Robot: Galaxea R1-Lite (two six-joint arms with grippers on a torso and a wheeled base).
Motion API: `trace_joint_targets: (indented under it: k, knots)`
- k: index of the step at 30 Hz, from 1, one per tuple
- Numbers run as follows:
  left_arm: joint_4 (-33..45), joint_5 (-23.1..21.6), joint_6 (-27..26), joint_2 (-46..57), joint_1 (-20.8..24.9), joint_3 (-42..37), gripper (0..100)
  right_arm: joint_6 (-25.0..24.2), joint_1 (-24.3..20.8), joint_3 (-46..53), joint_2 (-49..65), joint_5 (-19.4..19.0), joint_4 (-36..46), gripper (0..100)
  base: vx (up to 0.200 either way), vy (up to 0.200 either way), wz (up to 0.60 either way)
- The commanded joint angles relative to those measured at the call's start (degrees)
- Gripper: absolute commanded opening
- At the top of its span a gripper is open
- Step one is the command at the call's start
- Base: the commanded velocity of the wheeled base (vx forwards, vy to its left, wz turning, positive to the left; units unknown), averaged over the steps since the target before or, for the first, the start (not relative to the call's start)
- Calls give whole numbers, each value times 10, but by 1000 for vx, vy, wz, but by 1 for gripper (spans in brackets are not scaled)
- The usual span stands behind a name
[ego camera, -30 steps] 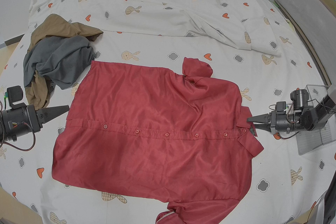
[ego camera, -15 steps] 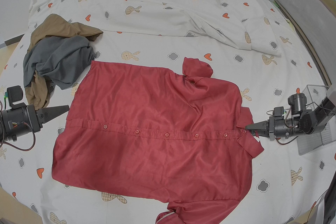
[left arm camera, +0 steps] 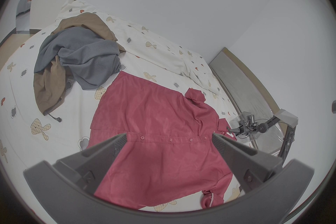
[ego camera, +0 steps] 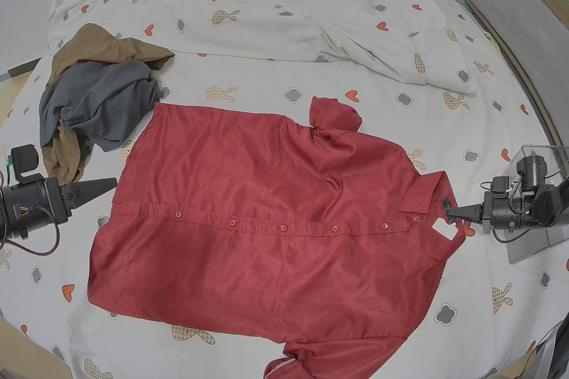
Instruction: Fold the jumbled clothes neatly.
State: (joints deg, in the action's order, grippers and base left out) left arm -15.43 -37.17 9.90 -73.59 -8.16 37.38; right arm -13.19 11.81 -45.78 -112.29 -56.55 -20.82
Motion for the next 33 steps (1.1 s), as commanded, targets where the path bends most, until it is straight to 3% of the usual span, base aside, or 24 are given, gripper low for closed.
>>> trace_joint_targets:
  k: [1, 16, 25, 26, 33]
  knots:
    - [0, 0, 0, 0, 0, 0, 100, 0, 11, 10, 18, 0, -1, 0, 0, 0, 0]
    - [0, 0, 0, 0, 0, 0, 100, 0, 63, 24, 31, 0, 0, 0, 0, 0, 0]
    - [0, 0, 0, 1, 4, -3, 100, 1, 46, 31, 51, 0, -1, 0, 0, 0, 0]
    - [0, 0, 0, 1, 3, -3, 100, 0, 43, 31, 52, 0, -1, 100, 0, 0, 0]
    - [0, 1, 0, 6, 3, -2, 100, 19, 44, 40, 95, 4, -4, 100, 0, 0, 0]
